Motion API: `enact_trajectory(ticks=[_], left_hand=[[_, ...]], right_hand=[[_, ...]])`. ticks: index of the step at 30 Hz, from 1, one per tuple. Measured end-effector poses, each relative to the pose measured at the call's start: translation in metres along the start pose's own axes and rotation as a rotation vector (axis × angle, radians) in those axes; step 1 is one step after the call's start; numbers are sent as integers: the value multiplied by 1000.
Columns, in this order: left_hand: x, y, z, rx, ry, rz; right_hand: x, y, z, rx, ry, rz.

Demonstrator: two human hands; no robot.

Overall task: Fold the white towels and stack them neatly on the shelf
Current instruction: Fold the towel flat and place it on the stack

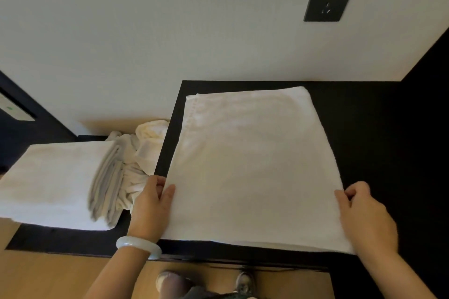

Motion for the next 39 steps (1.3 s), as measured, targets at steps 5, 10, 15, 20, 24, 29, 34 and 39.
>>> enact_trajectory(ticks=[5, 10, 15, 20, 24, 29, 34, 39], left_hand=[[2, 10, -14, -170, 13, 165], [-24, 65, 6, -527, 8, 379], [-95, 77, 26, -631, -205, 550], [-92, 45, 26, -599, -145, 601], [-84, 38, 14, -587, -144, 619], [-101, 90, 28, -728, -113, 549], [-149, 134, 68, -795, -125, 575], [-163, 103, 88, -795, -186, 604]], right_hand=[[3, -7, -10, 110, 125, -15], [7, -85, -14, 500, 156, 107], [-52, -142, -8, 717, -135, -15], [-64, -100, 8, 587, -126, -143], [-47, -77, 14, 467, -228, -290], [-24, -135, 27, 570, -178, -177], [-59, -207, 54, 735, -165, -82], [-99, -185, 77, 836, -260, -110]])
Point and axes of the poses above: each hand's wrist, its own z-axis towards the middle knuckle, its own x-axis out of the back of the hand, y = z × x, the point moved 7 cm from there along z, towards the middle knuckle, and after that the axes turned 14 degrees about y, right-handed, at the moved point
